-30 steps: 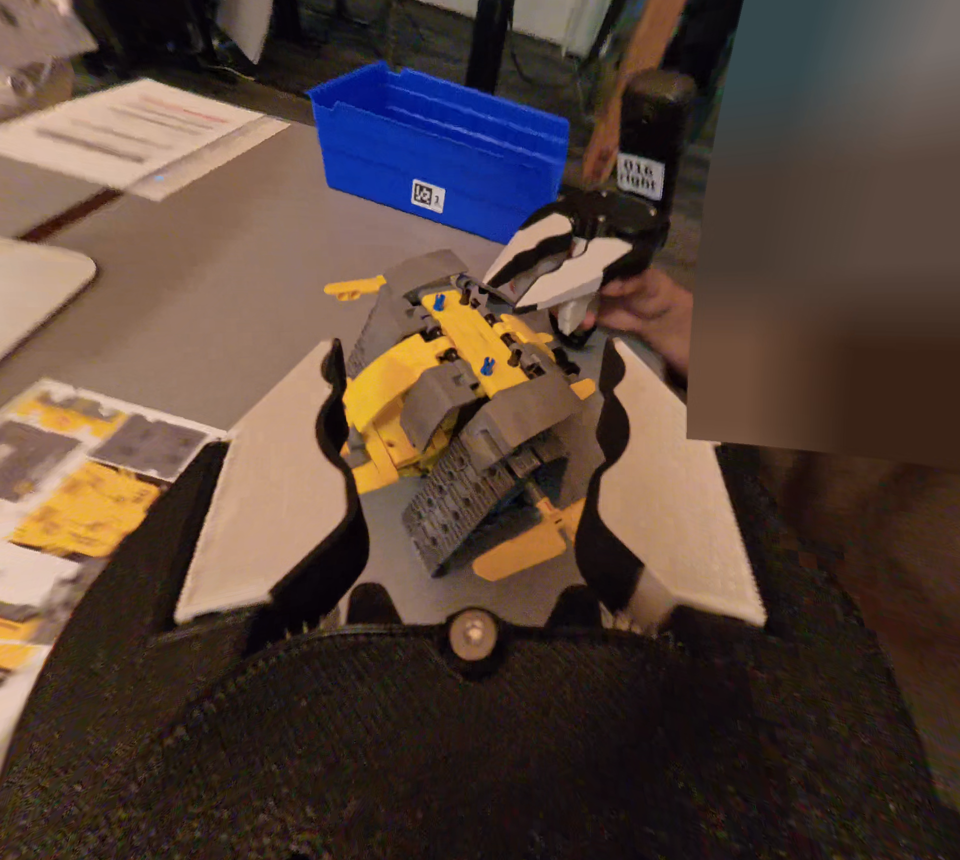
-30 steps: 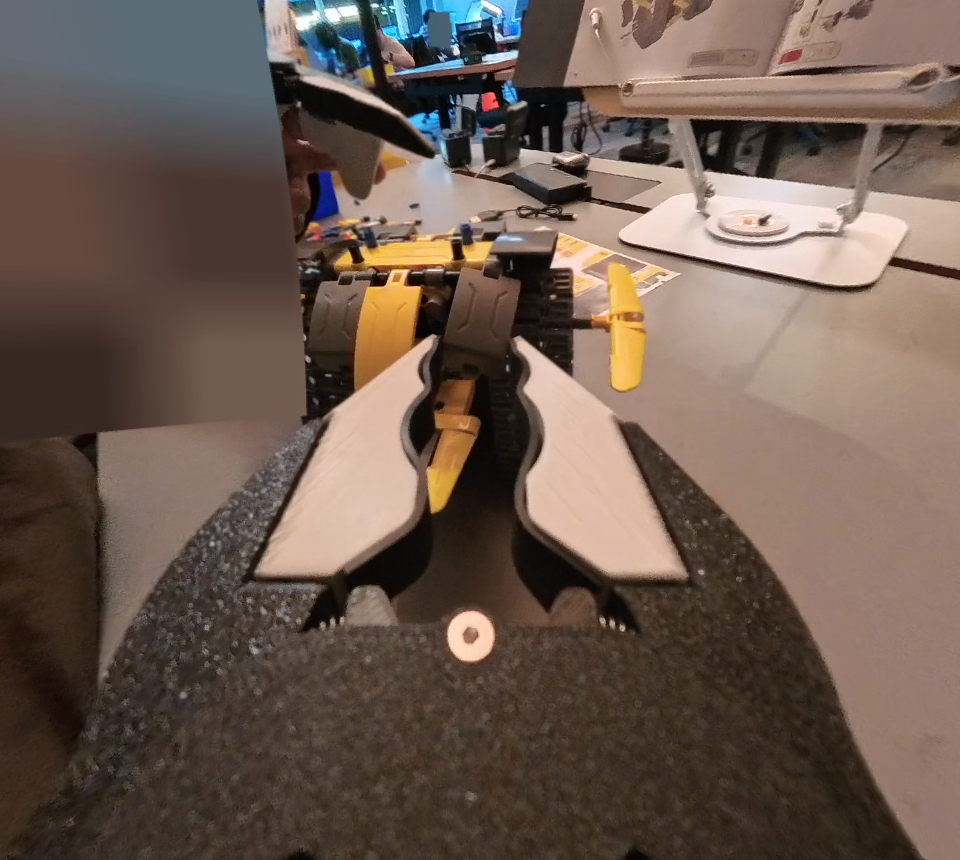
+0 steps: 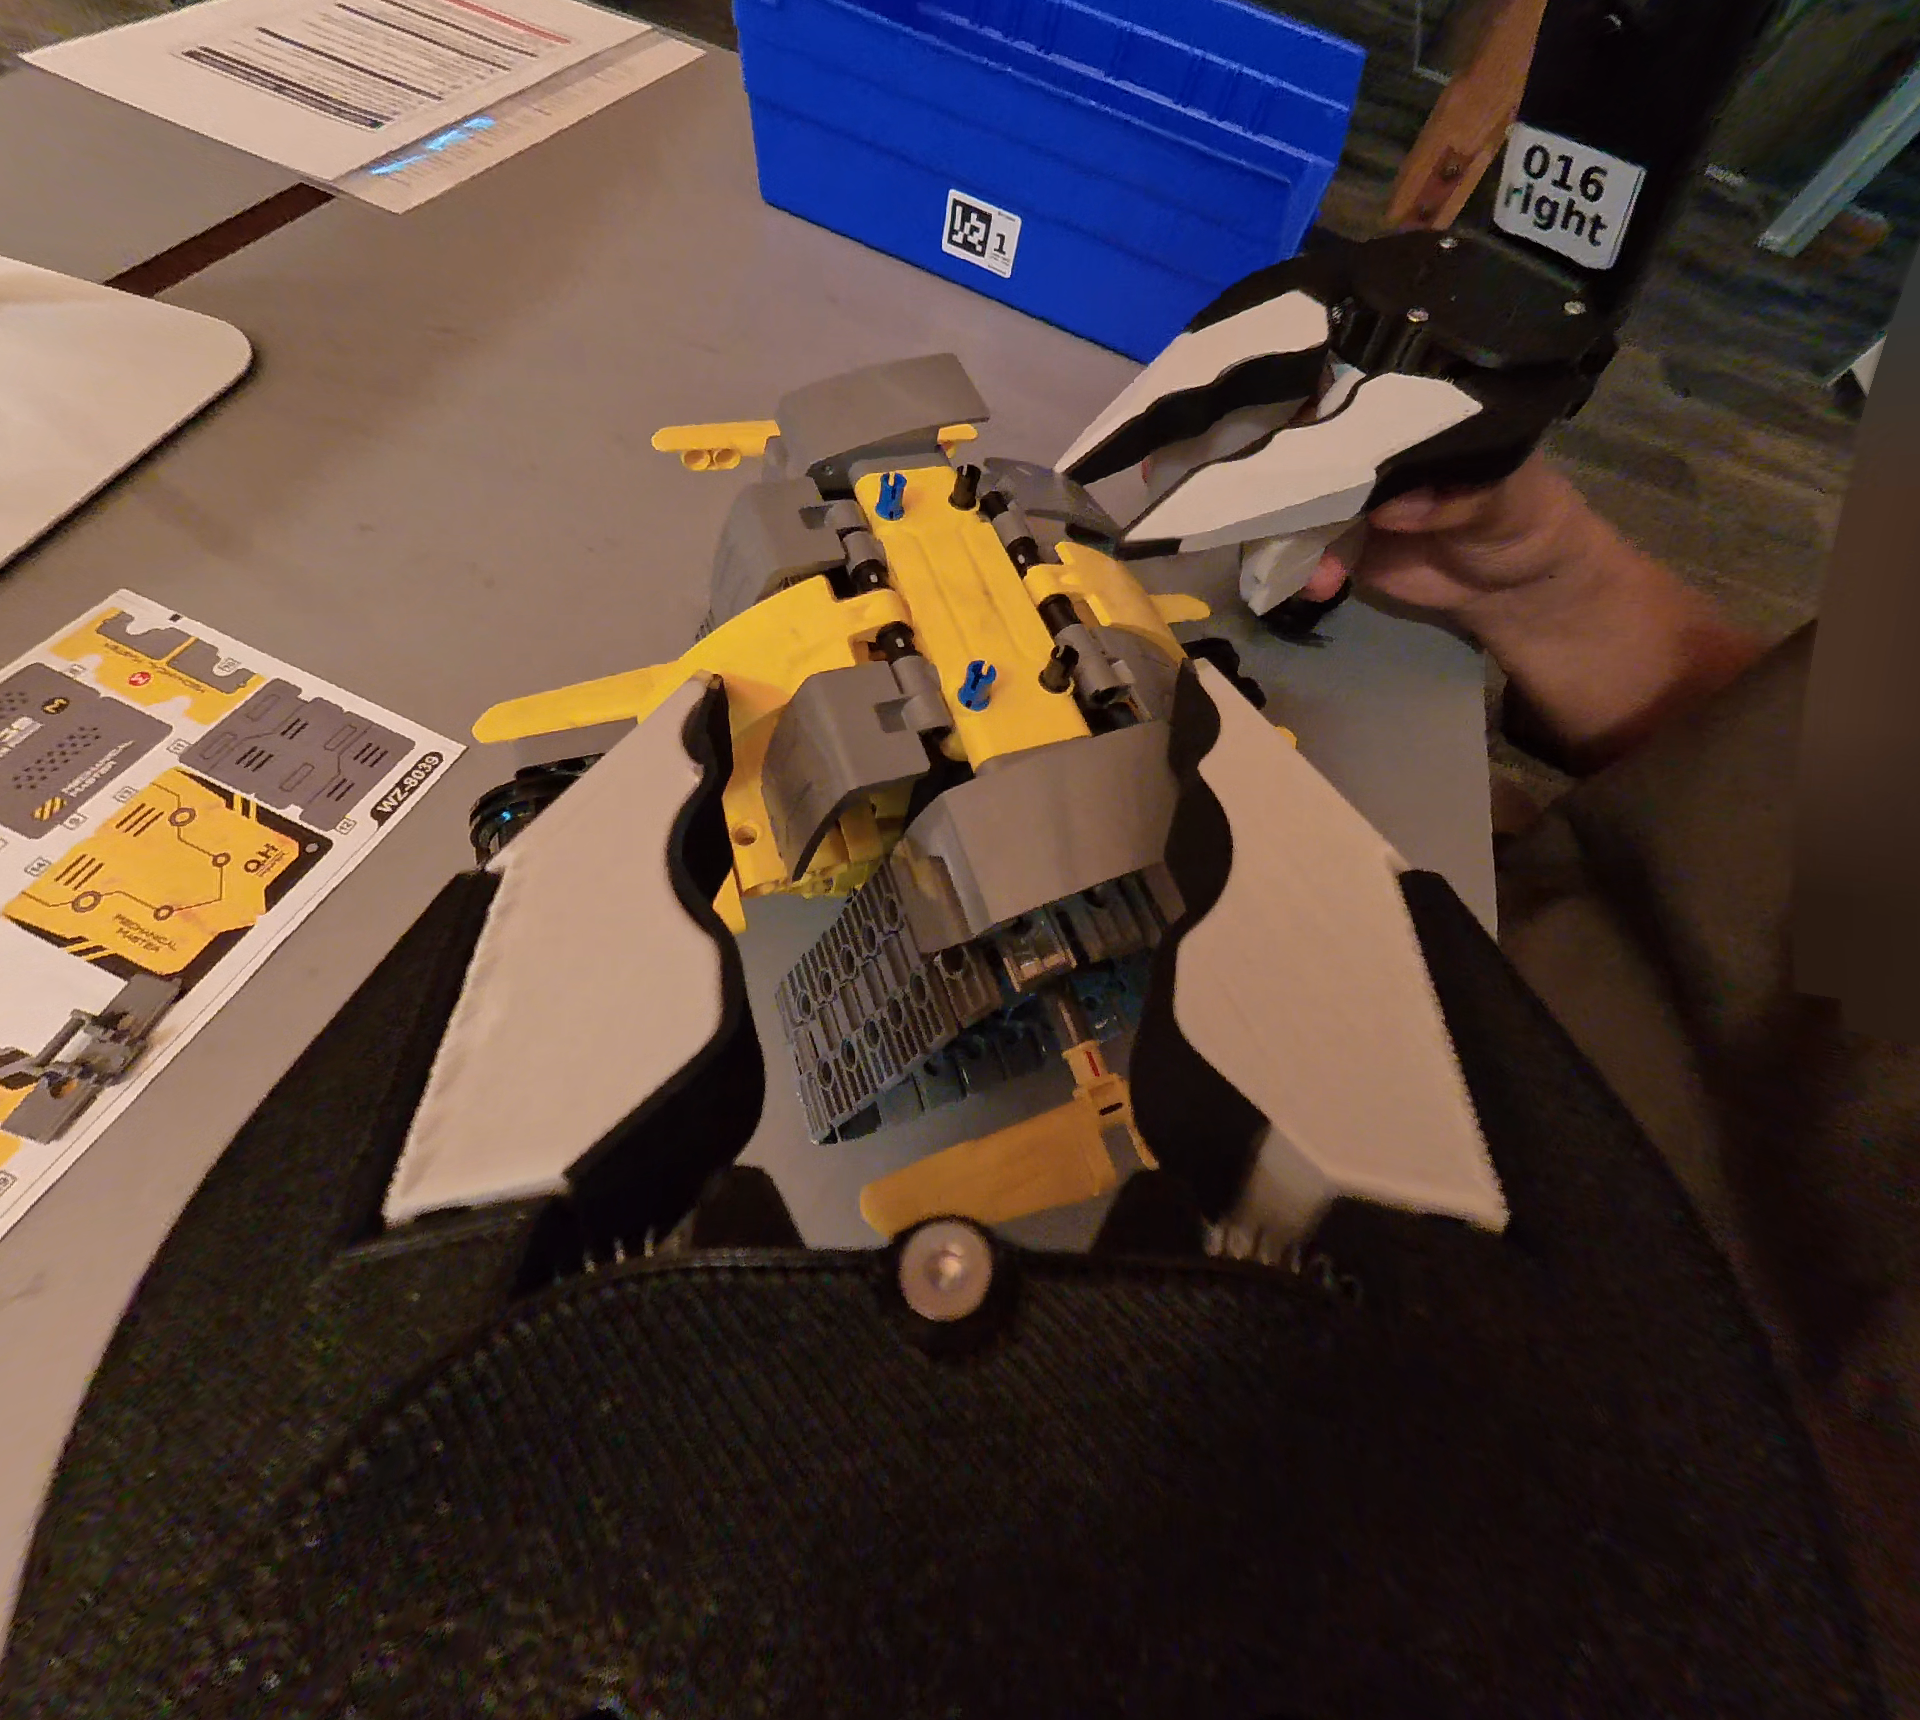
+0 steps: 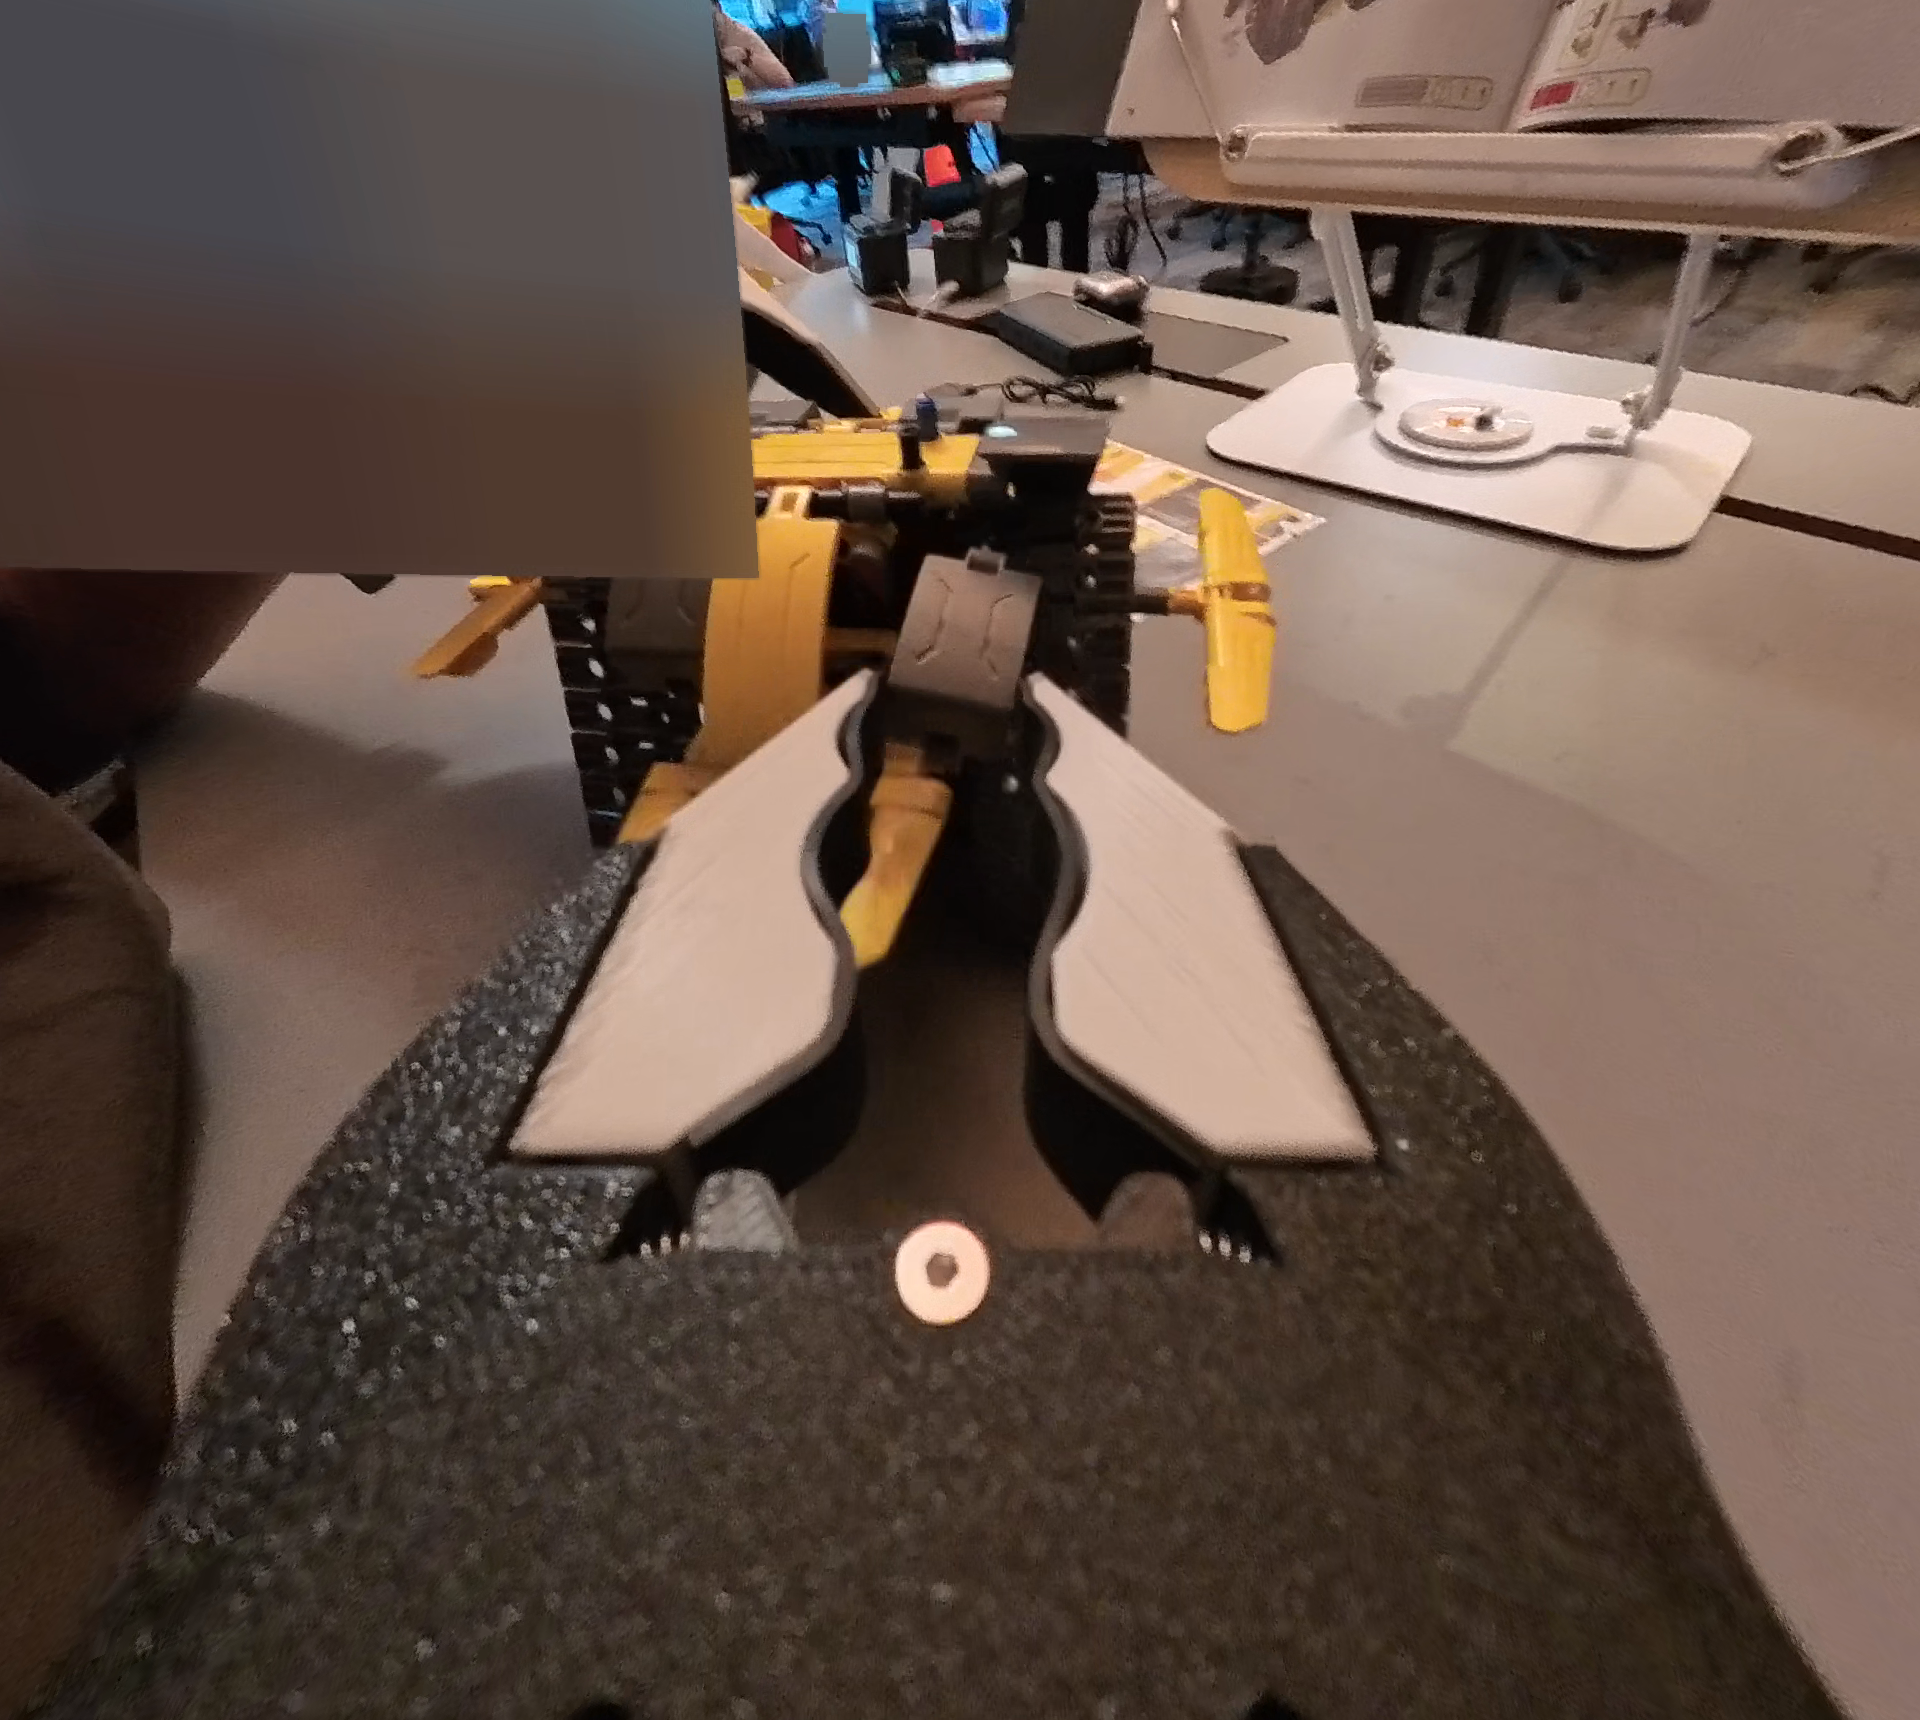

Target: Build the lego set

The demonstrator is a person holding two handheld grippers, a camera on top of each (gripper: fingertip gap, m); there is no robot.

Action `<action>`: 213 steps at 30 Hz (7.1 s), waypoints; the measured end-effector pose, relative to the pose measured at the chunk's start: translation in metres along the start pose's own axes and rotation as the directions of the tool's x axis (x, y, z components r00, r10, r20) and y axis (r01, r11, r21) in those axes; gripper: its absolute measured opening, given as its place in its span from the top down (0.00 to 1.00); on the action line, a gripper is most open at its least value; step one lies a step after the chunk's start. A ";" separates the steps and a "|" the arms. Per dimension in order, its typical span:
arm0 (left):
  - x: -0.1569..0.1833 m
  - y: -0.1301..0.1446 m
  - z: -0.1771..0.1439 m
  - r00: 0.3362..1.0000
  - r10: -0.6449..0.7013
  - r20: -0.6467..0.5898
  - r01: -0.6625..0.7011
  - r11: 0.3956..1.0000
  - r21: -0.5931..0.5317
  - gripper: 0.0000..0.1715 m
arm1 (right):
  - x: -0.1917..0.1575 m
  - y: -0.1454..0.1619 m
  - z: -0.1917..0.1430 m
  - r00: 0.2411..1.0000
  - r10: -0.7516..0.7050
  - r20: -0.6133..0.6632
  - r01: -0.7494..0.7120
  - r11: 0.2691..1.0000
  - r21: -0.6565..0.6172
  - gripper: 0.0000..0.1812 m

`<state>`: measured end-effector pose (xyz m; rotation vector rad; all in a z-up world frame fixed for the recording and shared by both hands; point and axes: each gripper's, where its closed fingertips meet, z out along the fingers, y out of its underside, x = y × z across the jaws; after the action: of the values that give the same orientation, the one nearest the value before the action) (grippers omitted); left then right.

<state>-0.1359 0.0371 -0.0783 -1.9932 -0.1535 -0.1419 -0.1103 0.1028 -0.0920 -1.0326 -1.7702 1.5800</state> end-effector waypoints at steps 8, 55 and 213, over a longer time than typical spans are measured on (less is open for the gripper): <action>0.000 0.000 0.000 1.000 0.000 0.005 0.000 1.000 0.018 0.51 | 0.056 0.074 -0.064 0.950 -0.139 -0.278 -0.040 0.833 -0.551 0.87; 0.002 0.001 -0.003 1.000 0.013 -0.005 -0.013 0.998 0.055 0.50 | -0.004 -0.002 0.011 0.998 -0.033 0.044 0.032 0.999 0.027 0.88; 0.017 0.004 0.012 0.926 0.338 0.169 -0.342 0.940 -0.005 0.53 | -0.007 0.008 -0.007 0.994 -0.006 0.111 0.025 0.985 -0.173 0.87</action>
<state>-0.1183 0.0470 -0.0844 -1.9747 0.0851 0.2514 -0.0990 0.1014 -0.0980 -1.0258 -2.0160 1.5195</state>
